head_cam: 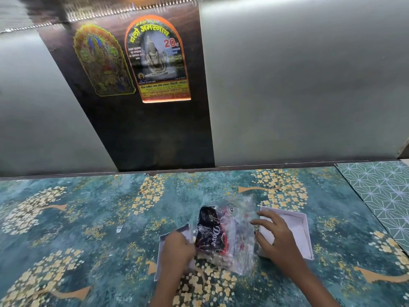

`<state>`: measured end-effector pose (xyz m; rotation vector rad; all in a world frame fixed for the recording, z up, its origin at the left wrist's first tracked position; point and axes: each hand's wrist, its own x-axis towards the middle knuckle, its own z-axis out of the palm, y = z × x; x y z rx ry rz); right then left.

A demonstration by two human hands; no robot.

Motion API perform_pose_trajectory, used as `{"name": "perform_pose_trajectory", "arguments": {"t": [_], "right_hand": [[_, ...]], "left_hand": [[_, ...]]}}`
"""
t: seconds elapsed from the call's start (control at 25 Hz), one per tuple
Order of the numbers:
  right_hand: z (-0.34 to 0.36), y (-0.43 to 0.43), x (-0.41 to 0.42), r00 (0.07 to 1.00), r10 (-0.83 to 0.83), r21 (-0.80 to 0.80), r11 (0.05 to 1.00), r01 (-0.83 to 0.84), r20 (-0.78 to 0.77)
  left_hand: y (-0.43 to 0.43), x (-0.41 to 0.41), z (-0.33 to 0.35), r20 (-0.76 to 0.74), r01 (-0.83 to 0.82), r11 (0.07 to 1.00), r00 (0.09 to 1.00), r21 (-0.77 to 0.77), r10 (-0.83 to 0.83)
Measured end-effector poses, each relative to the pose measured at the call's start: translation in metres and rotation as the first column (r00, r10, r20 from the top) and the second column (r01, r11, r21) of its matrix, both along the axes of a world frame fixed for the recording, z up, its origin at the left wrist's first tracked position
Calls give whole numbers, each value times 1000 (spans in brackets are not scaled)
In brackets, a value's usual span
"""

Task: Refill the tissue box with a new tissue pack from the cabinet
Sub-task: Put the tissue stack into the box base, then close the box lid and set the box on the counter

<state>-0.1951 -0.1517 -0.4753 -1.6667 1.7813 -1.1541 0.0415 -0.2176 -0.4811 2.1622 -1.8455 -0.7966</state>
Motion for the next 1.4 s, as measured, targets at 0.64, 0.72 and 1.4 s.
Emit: {"name": "perform_pose_trajectory", "arguments": {"t": [0.64,0.72,1.4], "right_hand": [[28,1,-50,756,-456,348,883,316,470],[21,3,-67,805,-535,349,828,438,257],[-8,-5,-74,879,-372,422,775,471,-297]], "left_hand": [[-2,-132,31,-801,140,969,593,205,84],[-1,-146,7,-687,207,970,724,128,-64],[2,-166,-1,-490,220,966,833,-134,-258]]}}
